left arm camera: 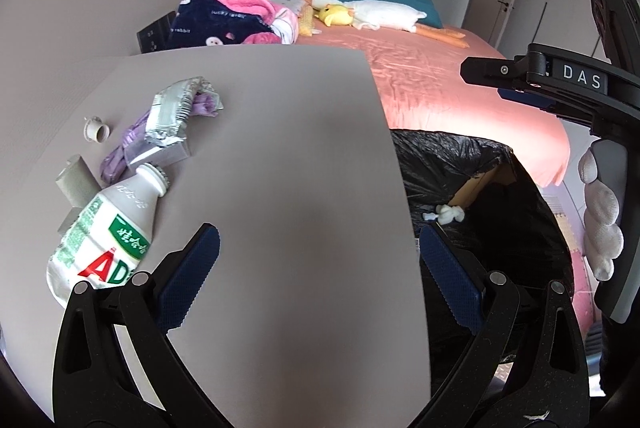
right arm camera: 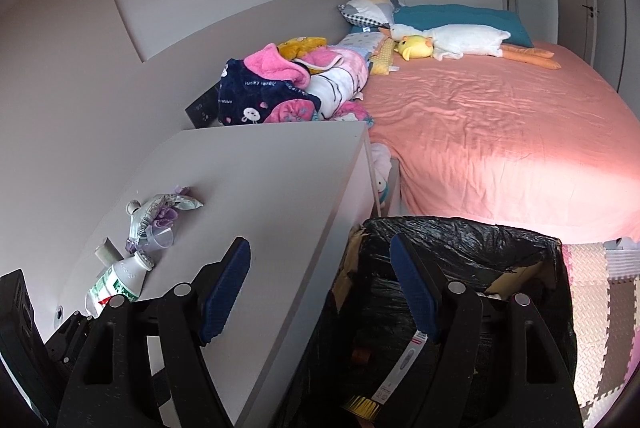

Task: Collect trash
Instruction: 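Move the left tool to the AD bottle while the right tool moves to the foil packet, then grasp the white AD bottle with the left tool while the right tool grasps the foil packet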

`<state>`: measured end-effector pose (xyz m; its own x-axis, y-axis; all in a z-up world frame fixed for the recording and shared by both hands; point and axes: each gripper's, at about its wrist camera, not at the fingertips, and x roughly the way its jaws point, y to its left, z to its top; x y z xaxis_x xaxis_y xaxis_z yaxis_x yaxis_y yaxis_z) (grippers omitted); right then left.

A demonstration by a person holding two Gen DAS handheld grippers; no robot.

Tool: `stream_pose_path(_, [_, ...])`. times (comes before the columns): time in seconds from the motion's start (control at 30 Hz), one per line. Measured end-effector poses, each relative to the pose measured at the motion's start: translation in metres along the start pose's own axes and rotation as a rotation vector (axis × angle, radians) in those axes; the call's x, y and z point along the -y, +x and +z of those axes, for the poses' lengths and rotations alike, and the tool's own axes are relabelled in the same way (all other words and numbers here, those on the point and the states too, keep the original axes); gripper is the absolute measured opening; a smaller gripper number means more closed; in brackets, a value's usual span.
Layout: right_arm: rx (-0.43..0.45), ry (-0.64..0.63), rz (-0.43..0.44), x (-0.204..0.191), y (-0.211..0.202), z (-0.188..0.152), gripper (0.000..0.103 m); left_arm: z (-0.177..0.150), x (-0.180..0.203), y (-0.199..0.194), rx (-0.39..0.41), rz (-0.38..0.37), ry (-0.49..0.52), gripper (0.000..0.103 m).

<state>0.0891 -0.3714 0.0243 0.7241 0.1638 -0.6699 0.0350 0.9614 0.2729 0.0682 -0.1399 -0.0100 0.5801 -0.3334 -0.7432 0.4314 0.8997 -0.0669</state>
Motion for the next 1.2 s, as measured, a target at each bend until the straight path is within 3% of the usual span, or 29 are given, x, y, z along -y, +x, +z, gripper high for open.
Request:
stream_pose_path(0.23, [-0.009, -0.042, 0.027, -0.026, 0.008, 0.002, 0.073, 0.001, -0.028, -0.013, 0.036, 0.074, -0.010, 0.096])
stream_pose_path(0.57, [-0.032, -0.064, 0.061, -0.051, 0.023, 0.007, 0.073, -0.002, -0.065, -0.011, 0.027, 0.157, -0.007, 0.096])
stream_pose_path(1.03, [-0.072, -0.124, 0.146, -0.105, 0.054, 0.020, 0.073, -0.005, -0.102, 0.010, -0.026, 0.196, -0.030, 0.096])
stream_pose_path(1.2, [-0.088, -0.142, 0.149, -0.115, 0.064, 0.020, 0.073, -0.007, -0.109, 0.017, -0.050, 0.171, -0.038, 0.096])
